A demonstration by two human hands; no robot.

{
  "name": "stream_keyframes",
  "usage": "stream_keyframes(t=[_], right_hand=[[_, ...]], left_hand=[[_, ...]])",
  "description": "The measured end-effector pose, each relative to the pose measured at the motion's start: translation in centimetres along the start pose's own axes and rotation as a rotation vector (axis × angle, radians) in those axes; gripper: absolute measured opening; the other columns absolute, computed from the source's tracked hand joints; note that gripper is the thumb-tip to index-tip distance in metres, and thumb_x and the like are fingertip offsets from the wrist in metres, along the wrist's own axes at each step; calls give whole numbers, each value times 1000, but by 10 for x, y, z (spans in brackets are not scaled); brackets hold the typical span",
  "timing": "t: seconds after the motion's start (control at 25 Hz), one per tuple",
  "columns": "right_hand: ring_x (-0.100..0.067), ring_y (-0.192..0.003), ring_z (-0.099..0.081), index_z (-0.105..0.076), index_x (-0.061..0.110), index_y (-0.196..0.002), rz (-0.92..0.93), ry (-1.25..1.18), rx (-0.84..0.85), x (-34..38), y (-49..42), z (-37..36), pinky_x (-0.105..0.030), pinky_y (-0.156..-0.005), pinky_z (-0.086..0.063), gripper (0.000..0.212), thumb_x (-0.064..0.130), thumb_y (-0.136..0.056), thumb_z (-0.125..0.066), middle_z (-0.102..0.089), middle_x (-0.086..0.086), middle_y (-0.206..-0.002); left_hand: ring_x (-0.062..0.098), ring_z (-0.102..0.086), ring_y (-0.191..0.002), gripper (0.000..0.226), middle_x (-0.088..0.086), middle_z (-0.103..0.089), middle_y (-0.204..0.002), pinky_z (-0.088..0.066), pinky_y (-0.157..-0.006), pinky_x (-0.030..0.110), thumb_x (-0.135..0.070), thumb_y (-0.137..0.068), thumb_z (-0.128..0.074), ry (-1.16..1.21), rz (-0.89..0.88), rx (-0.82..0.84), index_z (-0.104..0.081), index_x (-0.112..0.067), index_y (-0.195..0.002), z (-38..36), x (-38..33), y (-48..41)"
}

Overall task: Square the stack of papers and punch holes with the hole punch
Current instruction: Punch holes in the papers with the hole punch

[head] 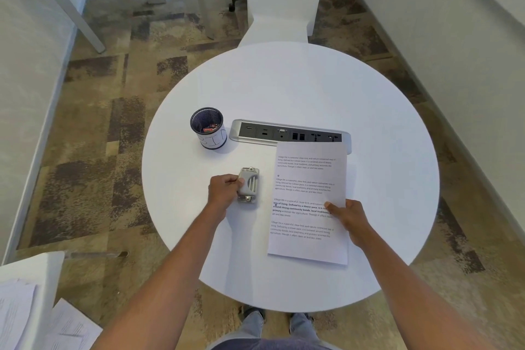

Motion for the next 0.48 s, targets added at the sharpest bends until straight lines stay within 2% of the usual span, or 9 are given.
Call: stream_keyframes(t=[0.36,0.48], right_hand=[[-35,-92,-73,-71,-2,-105,19,-26,15,2,5,3,-49,-88,-58,21,7,-85,-73,-76,-18,-102],[-34,-92,-74,-71,-2,-106,20,-26,15,0,6,5,-46,-86,-59,22,7,-85,-73,-76,-18,-102]], left_hand=[[22,-55,-84,19,14,-65,-91,-44,-80,35,-4,-85,-67,-20,7,-128,-70,7,-100,90,14,-41],[21,-52,-82,19,13,-63,-87,-38,-64,30,-6,-85,-68,-48,14,-155,-71,6,-99,105,19,-53]])
Point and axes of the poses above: each hand's wrist, its own y-axis away from the middle knuckle, its own z-axis out of the back of the hand, x = y × z, the point moved 7 cm from there along -y, towards the middle knuckle
